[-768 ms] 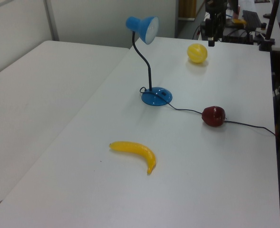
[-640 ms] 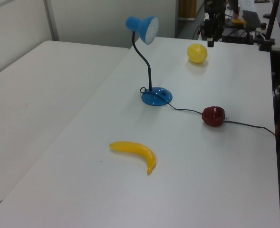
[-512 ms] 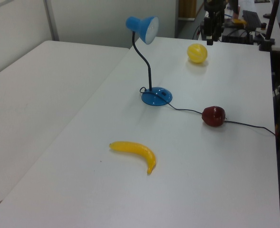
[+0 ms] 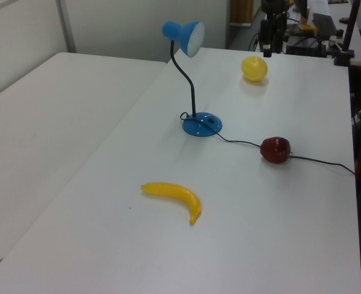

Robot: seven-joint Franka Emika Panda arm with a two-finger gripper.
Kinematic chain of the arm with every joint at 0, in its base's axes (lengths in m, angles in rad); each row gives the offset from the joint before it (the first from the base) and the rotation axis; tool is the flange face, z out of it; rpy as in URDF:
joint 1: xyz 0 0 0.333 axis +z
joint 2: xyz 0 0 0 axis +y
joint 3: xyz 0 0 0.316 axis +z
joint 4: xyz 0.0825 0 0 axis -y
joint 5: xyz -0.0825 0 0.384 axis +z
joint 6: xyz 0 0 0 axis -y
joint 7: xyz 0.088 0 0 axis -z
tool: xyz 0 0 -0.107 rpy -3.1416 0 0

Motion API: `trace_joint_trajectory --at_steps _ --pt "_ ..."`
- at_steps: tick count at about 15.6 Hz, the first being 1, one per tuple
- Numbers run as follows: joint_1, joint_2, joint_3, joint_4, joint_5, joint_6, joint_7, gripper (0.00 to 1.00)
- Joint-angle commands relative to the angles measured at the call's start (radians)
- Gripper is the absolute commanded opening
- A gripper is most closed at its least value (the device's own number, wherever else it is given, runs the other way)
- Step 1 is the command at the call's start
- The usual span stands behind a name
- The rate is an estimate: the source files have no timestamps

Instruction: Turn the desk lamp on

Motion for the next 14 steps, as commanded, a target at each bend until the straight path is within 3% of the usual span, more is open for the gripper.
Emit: trace_joint_trajectory --at_steps 1,5,7,9,10,11,14 --pt "-0.001 0.021 -0.007 0.037 0.081 -0.034 -0.011 1.0" --pt "-0.021 0.024 -0.015 0.038 0.083 -0.032 -0.03 0.98" --pt "-0.025 0.035 -0.016 0.04 0.078 -0.034 -0.045 0.7" --pt "-0.042 0.035 -0.018 0.051 0.087 -0.035 -0.045 0.23" --pt "-0.051 0.036 -0.016 0.049 0.089 -0.035 -0.044 0.08" --pt "-0.048 0.039 -0.015 0.049 0.078 -0.032 -0.039 0.0" --pt "-0.053 0.066 -0.015 0.052 0.076 0.008 -0.031 0.0"
